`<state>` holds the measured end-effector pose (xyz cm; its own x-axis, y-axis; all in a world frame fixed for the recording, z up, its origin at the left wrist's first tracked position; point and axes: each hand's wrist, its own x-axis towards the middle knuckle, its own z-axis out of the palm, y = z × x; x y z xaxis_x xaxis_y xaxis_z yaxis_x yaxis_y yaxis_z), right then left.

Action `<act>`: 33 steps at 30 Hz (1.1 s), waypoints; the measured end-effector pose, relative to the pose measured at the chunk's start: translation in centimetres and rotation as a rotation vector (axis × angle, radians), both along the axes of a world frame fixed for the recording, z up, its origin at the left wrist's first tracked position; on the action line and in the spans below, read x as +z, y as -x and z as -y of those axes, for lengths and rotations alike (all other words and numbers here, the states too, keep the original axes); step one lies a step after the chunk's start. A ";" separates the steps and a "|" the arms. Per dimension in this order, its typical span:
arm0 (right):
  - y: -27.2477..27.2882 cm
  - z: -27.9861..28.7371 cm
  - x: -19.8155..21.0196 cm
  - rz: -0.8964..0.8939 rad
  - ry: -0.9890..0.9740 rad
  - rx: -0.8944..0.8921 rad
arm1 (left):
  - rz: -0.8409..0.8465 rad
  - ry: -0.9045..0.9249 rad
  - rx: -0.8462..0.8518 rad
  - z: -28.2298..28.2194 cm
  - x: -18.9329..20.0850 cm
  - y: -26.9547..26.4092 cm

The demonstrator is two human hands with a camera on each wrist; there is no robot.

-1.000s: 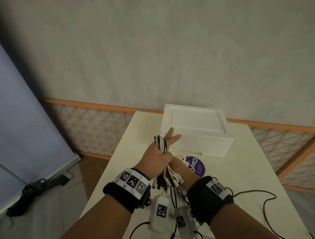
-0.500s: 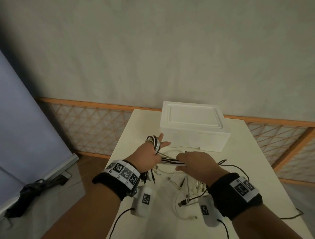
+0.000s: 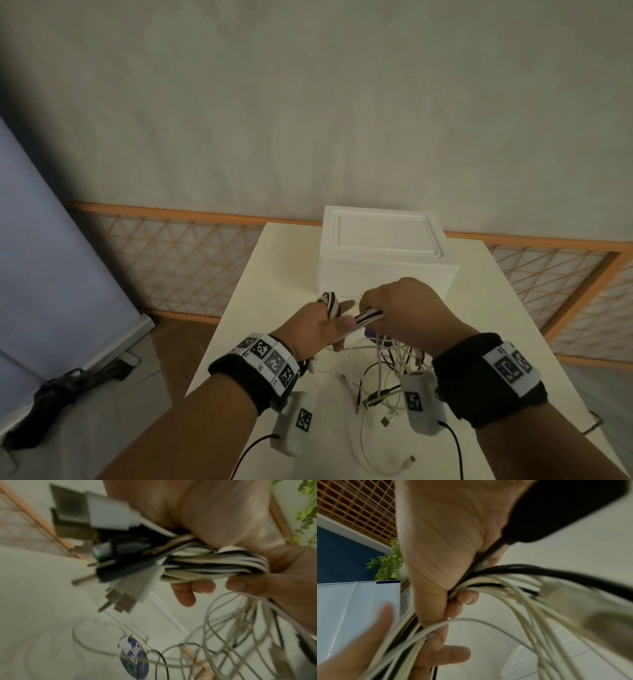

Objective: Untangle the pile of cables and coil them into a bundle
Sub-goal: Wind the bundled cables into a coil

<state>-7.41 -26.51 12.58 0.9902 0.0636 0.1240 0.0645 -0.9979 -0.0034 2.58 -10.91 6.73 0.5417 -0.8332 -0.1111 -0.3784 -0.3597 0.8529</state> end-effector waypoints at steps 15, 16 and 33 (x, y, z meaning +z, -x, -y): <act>1.5 7.2 -6.7 -0.114 -0.011 -0.456 | 0.932 -0.478 0.049 2.4 0.4 -3.6; 1.5 7.6 -6.7 -0.127 0.006 -0.473 | 0.926 -0.488 0.058 2.6 0.2 -3.8; -2.9 4.0 -6.5 0.169 -0.993 -0.295 | 0.842 -0.476 0.203 5.8 -2.1 -1.6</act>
<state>-4.48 -30.51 6.12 0.9150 -0.3832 0.1263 -0.1047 -0.5279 -0.8428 4.23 -16.71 4.67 0.7253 -0.6842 0.0763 -0.6884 -0.7205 0.0830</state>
